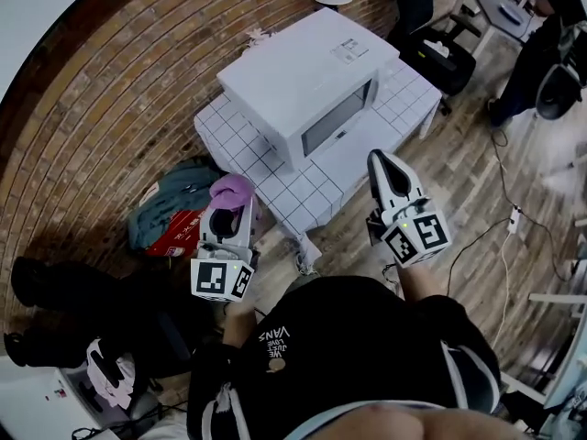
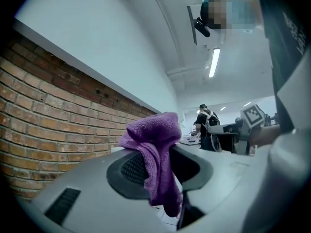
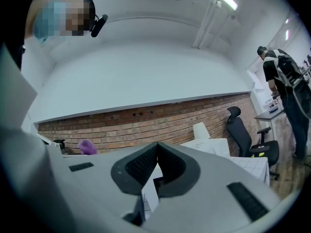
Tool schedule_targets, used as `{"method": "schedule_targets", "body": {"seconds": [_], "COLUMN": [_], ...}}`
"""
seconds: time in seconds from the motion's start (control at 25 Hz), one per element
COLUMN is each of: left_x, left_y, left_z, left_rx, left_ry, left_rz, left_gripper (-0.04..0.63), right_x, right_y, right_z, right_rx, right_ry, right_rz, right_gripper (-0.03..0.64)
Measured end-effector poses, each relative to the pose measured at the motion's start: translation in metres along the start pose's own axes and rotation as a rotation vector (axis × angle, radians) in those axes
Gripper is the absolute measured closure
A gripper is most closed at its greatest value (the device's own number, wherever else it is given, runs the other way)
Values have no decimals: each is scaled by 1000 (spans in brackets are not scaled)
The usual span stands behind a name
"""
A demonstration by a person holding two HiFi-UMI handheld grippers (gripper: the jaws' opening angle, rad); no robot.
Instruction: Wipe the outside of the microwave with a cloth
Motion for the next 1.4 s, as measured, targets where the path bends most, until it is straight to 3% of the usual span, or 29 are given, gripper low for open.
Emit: {"method": "schedule_targets", "body": {"seconds": [0.36,0.68,1.08,1.4], "left_x": [-11,-15,5,-11], "left_y": [-72,-96,-117,-130], "left_z": [42,80,162,225], "left_rx": [-80,-65,6,-41], "left_ry": [-73,-130,-274,-611], "left_rz": [37,132,476,786], "left_gripper": [466,465,466,466], "right_x": [-16,-20,-10,-1], "right_y": [-5,18,84,135], "right_z": [50,78,118,135], "right_rx": [-72,-65,47,84], "right_ry": [-32,-49,-82,-94], "right_rz": [-26,-26,-3,19], "right_gripper": [617,617,617,617]}}
Point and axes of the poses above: the fingertips, and each gripper's own axes: z forward along the fingers, y to its right, x out of its top, the point moved 7 cm from there along -z, backward along the fingers, and after that the axes turned 9 degrees about x, right-handed, at the moved point
